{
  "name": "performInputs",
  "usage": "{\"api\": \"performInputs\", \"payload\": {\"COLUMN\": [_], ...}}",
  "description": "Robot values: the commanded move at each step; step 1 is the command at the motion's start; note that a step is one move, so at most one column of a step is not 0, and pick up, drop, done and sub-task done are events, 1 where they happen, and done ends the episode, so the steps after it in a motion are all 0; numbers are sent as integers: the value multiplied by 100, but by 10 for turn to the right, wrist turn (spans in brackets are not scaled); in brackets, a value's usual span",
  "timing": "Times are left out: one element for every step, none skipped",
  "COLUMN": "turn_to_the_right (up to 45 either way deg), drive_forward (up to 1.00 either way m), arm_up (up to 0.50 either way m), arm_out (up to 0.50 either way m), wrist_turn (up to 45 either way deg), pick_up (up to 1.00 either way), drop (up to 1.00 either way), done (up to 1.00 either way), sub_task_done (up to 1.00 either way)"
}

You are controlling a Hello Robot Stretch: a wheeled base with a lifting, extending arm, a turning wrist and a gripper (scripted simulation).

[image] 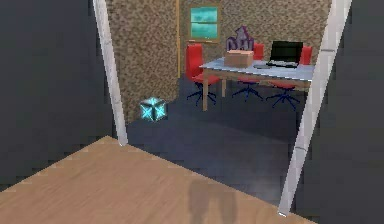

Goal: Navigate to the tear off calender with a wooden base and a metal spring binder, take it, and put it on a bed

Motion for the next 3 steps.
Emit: {"api": "performInputs", "payload": {"turn_to_the_right": [60,0,60], "drive_forward": [0,100,0], "arm_up": [0,0,0], "arm_out": [0,0,0], "wrist_turn": [0,0,0], "pick_up": [0,0,0], "drop": [0,0,0], "done": [0,0,0], "sub_task_done": [0,0,0]}}
